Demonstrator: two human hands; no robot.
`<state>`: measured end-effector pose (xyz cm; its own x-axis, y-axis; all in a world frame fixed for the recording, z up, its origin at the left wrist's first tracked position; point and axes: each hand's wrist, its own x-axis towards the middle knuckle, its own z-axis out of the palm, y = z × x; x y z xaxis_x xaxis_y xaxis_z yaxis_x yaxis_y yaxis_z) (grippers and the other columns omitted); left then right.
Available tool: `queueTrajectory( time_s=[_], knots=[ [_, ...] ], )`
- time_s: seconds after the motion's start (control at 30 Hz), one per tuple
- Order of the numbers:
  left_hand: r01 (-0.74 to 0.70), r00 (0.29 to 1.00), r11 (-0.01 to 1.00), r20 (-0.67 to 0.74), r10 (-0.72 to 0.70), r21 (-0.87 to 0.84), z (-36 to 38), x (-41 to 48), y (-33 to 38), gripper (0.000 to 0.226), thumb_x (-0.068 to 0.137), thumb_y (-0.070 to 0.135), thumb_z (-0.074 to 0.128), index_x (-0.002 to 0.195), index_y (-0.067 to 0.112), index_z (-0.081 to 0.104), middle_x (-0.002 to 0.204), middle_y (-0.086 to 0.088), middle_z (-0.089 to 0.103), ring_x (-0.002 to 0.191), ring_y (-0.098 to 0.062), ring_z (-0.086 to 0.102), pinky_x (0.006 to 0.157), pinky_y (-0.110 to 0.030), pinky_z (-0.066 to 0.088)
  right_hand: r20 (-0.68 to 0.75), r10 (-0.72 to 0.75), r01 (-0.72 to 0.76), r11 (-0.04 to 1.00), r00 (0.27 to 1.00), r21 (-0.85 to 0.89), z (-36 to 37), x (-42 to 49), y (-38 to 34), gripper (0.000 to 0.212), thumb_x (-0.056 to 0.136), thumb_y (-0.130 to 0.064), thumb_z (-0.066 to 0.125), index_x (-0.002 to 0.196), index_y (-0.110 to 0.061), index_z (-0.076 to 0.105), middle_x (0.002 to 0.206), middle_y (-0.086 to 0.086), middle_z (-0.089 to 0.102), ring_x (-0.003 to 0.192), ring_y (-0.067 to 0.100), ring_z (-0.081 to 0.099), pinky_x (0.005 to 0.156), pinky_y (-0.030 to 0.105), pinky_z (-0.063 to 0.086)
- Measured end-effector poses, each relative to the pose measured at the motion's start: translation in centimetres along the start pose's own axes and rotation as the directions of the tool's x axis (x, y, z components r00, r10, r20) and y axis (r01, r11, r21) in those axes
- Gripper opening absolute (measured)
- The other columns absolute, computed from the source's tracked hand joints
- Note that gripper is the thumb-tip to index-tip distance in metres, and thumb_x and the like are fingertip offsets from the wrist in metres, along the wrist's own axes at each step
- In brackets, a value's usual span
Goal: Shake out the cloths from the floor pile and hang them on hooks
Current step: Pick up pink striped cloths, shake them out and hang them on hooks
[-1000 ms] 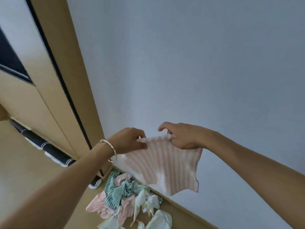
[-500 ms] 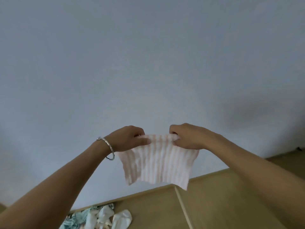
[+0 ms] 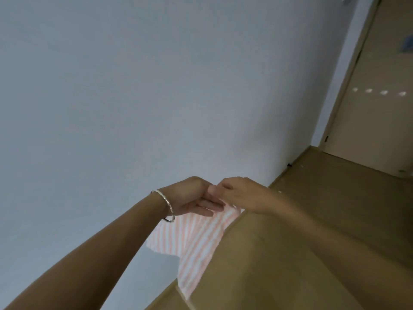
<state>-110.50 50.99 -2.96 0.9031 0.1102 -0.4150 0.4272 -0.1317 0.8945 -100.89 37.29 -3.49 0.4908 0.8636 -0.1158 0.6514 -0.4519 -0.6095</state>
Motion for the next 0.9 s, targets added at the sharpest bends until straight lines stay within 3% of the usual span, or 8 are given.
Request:
queueTrajectory(
  time_s=[0.1,0.17,0.27,0.37,0.5,0.7,0.8,0.9],
  knots=[
    [-0.004,0.999,0.998,0.045,0.000,0.070,4.3,5.2,2.9,0.029,0.090,0.000,0.040,0.107,0.002,0.064,0.096,-0.006,0.072,0.085,-0.014,0.066,0.080,-0.025,0.053,-0.069,0.025,-0.033,0.994,0.997,-0.107,-3.2,-1.7,5.7,0.033,0.082,-0.051,0.064,0.109,-0.032,0.061,0.102,-0.013,0.063,0.091,0.006,0.060,0.081,0.029,0.051],
    [-0.043,0.998,0.946,0.053,0.027,0.323,7.3,8.1,4.3,0.020,0.091,0.008,0.047,0.102,0.005,0.064,0.093,-0.007,0.073,0.083,-0.015,0.069,0.071,-0.024,0.054,-0.149,0.026,-0.057,0.977,0.989,-0.207,-5.3,-2.9,9.6,0.017,0.089,-0.033,0.058,0.104,-0.027,0.065,0.093,-0.011,0.063,0.088,0.009,0.059,0.074,0.029,0.048],
    [-0.151,0.986,0.574,0.077,0.151,0.805,11.3,12.6,6.4,0.018,0.090,0.028,0.053,0.077,0.017,0.056,0.068,0.005,0.066,0.064,-0.014,0.065,0.062,-0.023,0.048,-0.203,0.101,-0.154,0.952,0.974,-0.264,-9.0,-5.3,14.9,0.016,0.091,-0.024,0.053,0.081,-0.031,0.063,0.077,-0.014,0.054,0.081,0.012,0.053,0.068,0.031,0.042],
    [-0.218,0.947,0.272,0.135,0.292,0.937,14.5,16.4,8.2,0.025,0.086,0.043,0.058,0.072,0.022,0.053,0.079,0.005,0.055,0.077,-0.015,0.053,0.068,-0.026,0.041,-0.253,0.172,-0.243,0.929,0.952,-0.279,-11.9,-7.9,19.4,0.029,0.092,-0.020,0.053,0.066,-0.030,0.047,0.068,-0.015,0.047,0.071,0.012,0.050,0.060,0.027,0.036],
    [-0.400,0.907,0.247,0.343,0.243,0.883,19.2,21.6,10.3,0.038,0.087,0.042,0.058,0.110,0.012,0.062,0.111,0.000,0.058,0.102,-0.017,0.055,0.088,-0.032,0.046,-0.332,0.308,-0.406,0.868,0.892,-0.285,-15.1,-12.0,25.1,0.020,0.094,-0.020,0.050,0.074,-0.022,0.050,0.084,-0.004,0.056,0.077,0.017,0.053,0.063,0.031,0.039],
    [-0.654,0.756,0.367,0.561,0.336,0.661,28.5,31.2,13.5,0.034,0.092,0.040,0.055,0.073,0.013,0.046,0.069,0.007,0.041,0.060,0.000,0.042,0.059,-0.014,0.033,-0.383,0.570,-0.663,0.730,0.726,-0.169,-19.3,-18.7,34.4,0.014,0.097,-0.024,0.046,0.091,-0.015,0.053,0.084,-0.006,0.047,0.083,0.014,0.049,0.069,0.027,0.036],
    [-0.782,0.622,0.385,0.654,0.431,0.490,34.6,34.9,16.3,0.033,0.092,0.038,0.055,0.068,0.020,0.041,0.066,0.008,0.041,0.059,-0.001,0.041,0.057,-0.015,0.032,-0.375,0.635,-0.682,0.731,0.675,0.011,-21.3,-21.2,37.8,0.027,0.094,-0.033,0.056,0.117,-0.019,0.054,0.111,-0.002,0.056,0.098,0.012,0.054,0.078,0.025,0.044],
    [-0.861,0.492,0.379,0.741,0.457,0.338,40.7,38.3,19.8,0.016,0.091,0.035,0.058,0.076,0.030,0.054,0.072,0.013,0.055,0.069,0.001,0.052,0.063,-0.015,0.037,-0.382,0.628,-0.638,0.761,0.678,0.119,-24.3,-21.9,40.1,0.043,0.089,-0.037,0.064,0.126,-0.017,0.055,0.120,0.001,0.060,0.107,0.014,0.057,0.090,0.032,0.049]
  ],
)
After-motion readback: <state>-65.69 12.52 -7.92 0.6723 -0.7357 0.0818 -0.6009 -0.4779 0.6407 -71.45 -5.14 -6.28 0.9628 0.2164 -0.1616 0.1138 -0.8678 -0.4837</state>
